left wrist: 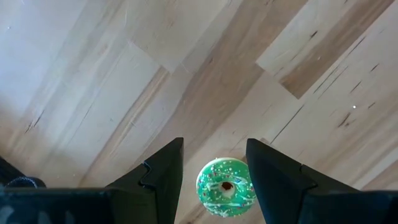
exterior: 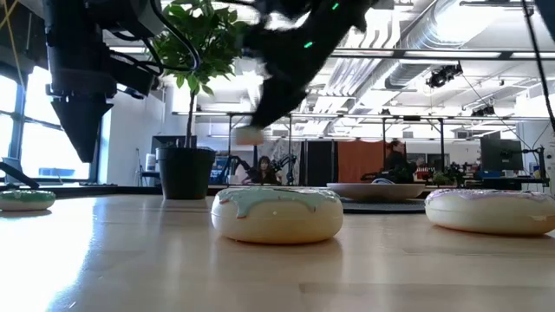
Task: Pick & Place donuts
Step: Put the right small green donut on the brown plate
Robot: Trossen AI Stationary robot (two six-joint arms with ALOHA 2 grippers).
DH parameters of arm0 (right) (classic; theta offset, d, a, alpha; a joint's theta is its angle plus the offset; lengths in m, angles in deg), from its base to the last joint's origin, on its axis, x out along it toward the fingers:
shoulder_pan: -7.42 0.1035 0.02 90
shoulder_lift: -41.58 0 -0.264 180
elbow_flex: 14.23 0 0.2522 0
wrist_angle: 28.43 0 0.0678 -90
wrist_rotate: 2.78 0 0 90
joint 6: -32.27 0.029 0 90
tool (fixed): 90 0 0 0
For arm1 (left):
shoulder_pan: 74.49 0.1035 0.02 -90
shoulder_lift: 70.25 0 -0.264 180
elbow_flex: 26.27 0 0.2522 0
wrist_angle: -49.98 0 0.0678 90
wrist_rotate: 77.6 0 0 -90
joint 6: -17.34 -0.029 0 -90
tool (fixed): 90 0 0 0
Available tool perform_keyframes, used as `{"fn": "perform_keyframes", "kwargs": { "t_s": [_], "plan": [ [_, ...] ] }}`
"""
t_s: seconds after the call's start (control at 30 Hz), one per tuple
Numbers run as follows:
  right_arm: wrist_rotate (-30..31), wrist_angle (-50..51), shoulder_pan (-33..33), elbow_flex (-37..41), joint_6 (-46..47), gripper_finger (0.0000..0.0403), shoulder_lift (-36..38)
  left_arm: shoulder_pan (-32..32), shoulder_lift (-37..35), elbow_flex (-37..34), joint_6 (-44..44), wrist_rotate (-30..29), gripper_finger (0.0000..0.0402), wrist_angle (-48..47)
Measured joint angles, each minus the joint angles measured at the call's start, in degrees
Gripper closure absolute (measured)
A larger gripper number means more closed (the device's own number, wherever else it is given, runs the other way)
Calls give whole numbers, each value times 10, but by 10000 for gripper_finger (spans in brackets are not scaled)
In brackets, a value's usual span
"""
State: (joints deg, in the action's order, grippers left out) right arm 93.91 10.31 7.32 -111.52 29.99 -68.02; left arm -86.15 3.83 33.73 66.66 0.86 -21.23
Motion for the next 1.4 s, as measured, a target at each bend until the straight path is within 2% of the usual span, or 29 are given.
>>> {"fn": "perform_keyframes", "kwargs": {
  "t_s": [0.1,0.23,0.33,0.5,0.7,0.97,1.17,1.23,1.4],
  "plan": [
    [60,96,-27,0,-17,399,67,0,0,0,0,0,231,2],
    [69,124,-84,52,-2,395,147,0,0,0,4,1,231,3],
    [82,71,-142,149,20,400,202,0,0,0,5,1,231,3],
    [144,-83,-239,328,51,399,268,0,0,0,-8,1,231,3],
    [202,-146,-332,443,73,399,290,0,0,0,-11,0,231,4],
    [142,-147,-373,478,69,394,290,0,0,0,-11,-21,231,8],
    [81,-138,-374,478,2,390,290,0,0,0,-11,-30,231,8],
    [80,-140,-374,478,-10,389,290,0,0,0,-11,-30,231,8],
    [122,-151,-374,478,-3,370,290,0,0,0,-11,-31,231,8]
  ]
}}
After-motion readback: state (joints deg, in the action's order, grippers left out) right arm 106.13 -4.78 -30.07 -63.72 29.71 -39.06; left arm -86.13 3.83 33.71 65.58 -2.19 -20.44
